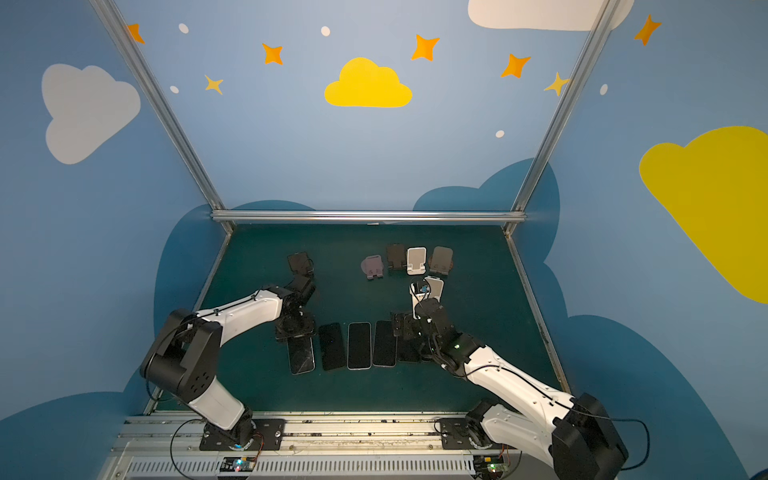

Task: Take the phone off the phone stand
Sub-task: 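Lower the dark phone flat at the end of the phone row and open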

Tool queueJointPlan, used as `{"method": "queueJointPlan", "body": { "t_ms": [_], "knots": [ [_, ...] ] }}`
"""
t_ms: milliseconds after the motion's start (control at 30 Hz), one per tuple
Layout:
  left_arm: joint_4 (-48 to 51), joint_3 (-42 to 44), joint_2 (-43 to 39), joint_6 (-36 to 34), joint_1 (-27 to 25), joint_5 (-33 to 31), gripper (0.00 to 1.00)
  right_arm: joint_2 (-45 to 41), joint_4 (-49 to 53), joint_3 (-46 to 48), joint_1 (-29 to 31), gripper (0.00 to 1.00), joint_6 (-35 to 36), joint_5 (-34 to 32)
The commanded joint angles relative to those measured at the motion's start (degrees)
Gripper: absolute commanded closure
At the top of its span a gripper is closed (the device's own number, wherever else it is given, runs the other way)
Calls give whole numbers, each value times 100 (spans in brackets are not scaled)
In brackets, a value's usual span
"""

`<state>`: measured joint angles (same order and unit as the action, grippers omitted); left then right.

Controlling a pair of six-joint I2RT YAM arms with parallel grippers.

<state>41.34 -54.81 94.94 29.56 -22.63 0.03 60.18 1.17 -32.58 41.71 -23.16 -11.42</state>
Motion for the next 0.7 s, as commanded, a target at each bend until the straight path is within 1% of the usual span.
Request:
{"method": "queueJointPlan", "body": {
  "t_ms": [0,200,333,467,567,667],
  "knots": [
    [181,-6,310,53,-60,298,42,-2,-26,-55,-17,9,2,-2],
    [459,-183,894,-108,-149,609,40,11,0,-64,-17,9,10,5],
    [603,-301,1116,-134,-200,598,40,-13,23,-70,-18,9,23,5],
    [411,-277,1048,-59,-248,331,39,-16,21,-73,-18,9,17,24],
    [47,-139,920,42,-406,-109,38,-4,25,-82,-7,9,13,55],
    [-135,-119,977,66,-554,-548,37,34,33,-78,-5,9,5,80]
  ]
}}
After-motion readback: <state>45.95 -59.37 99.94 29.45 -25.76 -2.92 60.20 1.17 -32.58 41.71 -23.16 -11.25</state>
